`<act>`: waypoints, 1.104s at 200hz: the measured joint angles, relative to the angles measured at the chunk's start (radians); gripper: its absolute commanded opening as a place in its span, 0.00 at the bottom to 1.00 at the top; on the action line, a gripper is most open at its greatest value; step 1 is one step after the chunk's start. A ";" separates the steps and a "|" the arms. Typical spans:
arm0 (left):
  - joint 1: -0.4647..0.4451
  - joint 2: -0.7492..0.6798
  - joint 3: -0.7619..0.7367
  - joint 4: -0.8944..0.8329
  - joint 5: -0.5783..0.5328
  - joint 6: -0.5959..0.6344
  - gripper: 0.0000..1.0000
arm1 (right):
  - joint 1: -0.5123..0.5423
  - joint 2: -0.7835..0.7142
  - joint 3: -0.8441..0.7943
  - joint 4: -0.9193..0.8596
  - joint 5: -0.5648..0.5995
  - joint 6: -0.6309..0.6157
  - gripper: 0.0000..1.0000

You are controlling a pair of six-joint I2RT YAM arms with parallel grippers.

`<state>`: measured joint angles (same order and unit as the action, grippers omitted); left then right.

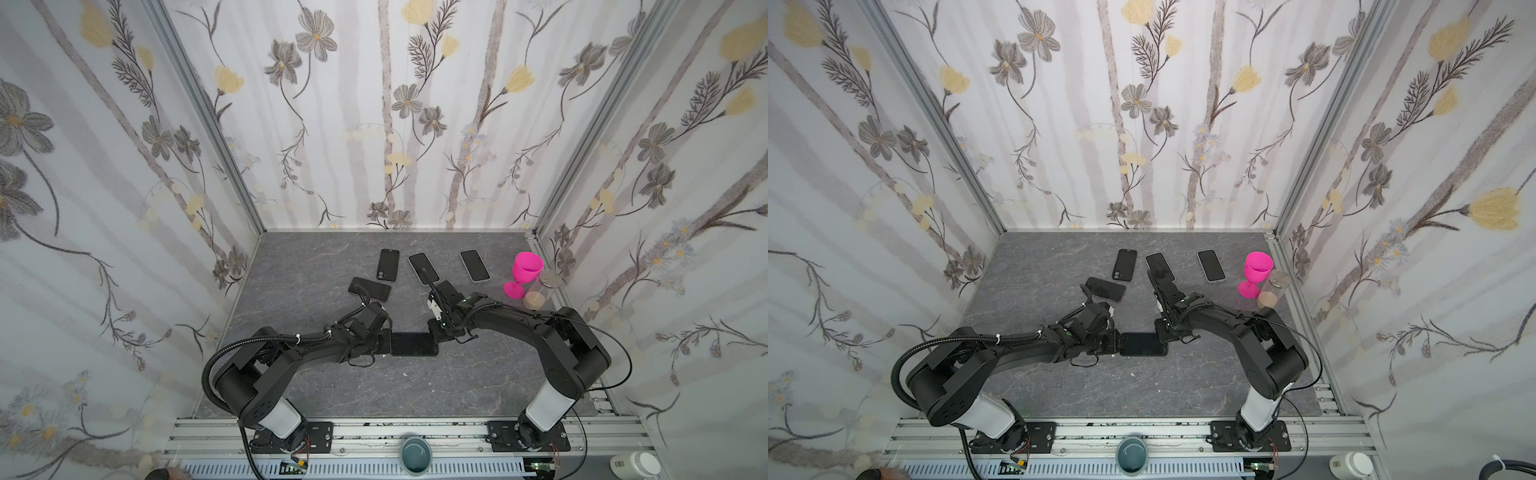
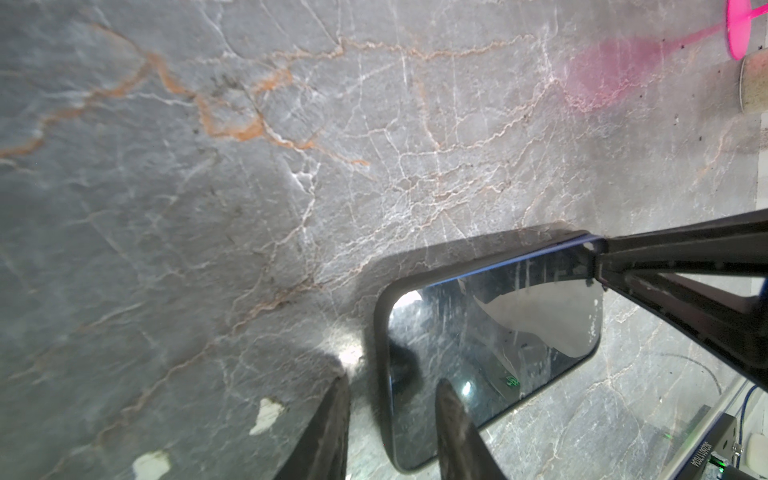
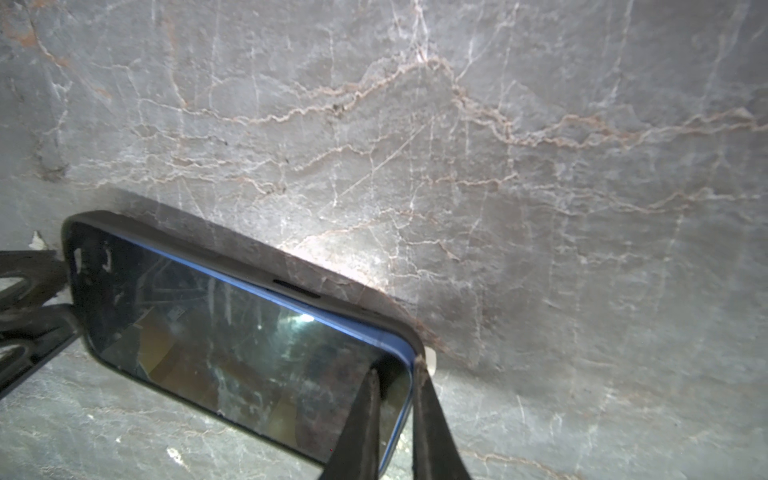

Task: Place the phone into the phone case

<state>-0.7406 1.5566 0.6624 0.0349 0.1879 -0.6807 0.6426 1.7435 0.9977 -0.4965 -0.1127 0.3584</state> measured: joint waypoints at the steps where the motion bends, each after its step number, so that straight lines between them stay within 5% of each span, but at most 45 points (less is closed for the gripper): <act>1: 0.000 0.000 0.000 0.000 0.000 0.000 0.34 | 0.000 0.000 0.000 -0.001 0.000 0.000 0.13; 93: 0.000 -0.025 0.001 -0.001 0.000 0.000 0.34 | 0.011 -0.106 0.072 -0.044 0.014 0.000 0.16; 221: 0.001 0.001 0.011 0.018 0.019 0.000 0.34 | -0.008 -0.028 0.028 -0.042 -0.008 0.020 0.09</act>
<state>-0.7399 1.5574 0.6731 0.0528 0.2073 -0.6811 0.6342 1.7153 1.0256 -0.5385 -0.1207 0.3786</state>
